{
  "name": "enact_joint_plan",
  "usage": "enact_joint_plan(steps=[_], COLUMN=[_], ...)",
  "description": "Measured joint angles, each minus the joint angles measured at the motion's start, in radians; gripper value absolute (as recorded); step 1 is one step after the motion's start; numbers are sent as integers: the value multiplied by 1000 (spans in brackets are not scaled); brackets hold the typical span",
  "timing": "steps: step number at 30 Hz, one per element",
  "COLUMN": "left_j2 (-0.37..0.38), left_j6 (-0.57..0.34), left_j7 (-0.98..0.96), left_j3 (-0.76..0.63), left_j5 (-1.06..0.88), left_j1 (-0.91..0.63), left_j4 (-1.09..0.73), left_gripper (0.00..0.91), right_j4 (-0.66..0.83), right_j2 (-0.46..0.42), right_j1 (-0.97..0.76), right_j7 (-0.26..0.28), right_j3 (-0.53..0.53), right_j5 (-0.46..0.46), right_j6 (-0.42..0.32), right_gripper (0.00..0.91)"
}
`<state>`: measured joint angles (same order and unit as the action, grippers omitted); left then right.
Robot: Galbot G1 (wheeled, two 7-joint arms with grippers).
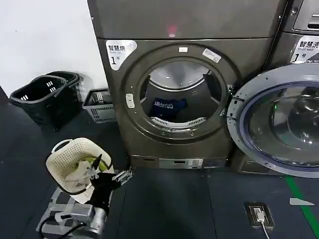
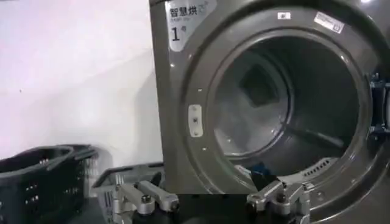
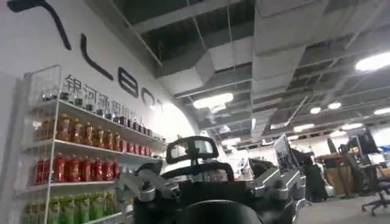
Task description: Grasp the clothes from the dryer.
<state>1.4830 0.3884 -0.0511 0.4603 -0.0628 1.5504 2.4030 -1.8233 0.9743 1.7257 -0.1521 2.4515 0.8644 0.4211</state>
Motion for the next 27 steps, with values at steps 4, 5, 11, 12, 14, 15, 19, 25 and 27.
enact_joint_plan(steps=[4,5,11,12,14,15,19,25,27], left_j2=[0,2,1,1,2,2,5,3,3], left_j6=[1,1,2,2,2,2,3,3,3], left_j7=[0,0,2,2,2,2,3,3,3], left_j3=[2,2,3,3,3,3,3,2,1], left_j5=[2,2,3,3,3,3,3,5,5], left_j1=[-1,-2,-3,-2,-1,0,1,7,9], left_j4=[-2,-2,-2,-3,-3,-3,-3,-1,2], left_gripper=[907,907,907,907,907,907,907,907,907], right_j4=[4,6,7,7,10,11,9,12,11], right_j2=[-4,-5,-9,-11,-12,-13,-6,-1,0], right_j1=[-2,-3,-8,-8,-9,-9,-12,-8,-5], right_j7=[2,3,6,6,7,7,9,14,15], right_j3=[1,1,0,0,-1,-2,-7,-6,-5], right_j5=[0,-1,-3,-3,-3,-3,-4,-4,-4], right_j6=[-2,-3,-6,-7,-8,-9,-12,-16,-17], right_gripper=[907,907,907,907,907,907,907,907,907])
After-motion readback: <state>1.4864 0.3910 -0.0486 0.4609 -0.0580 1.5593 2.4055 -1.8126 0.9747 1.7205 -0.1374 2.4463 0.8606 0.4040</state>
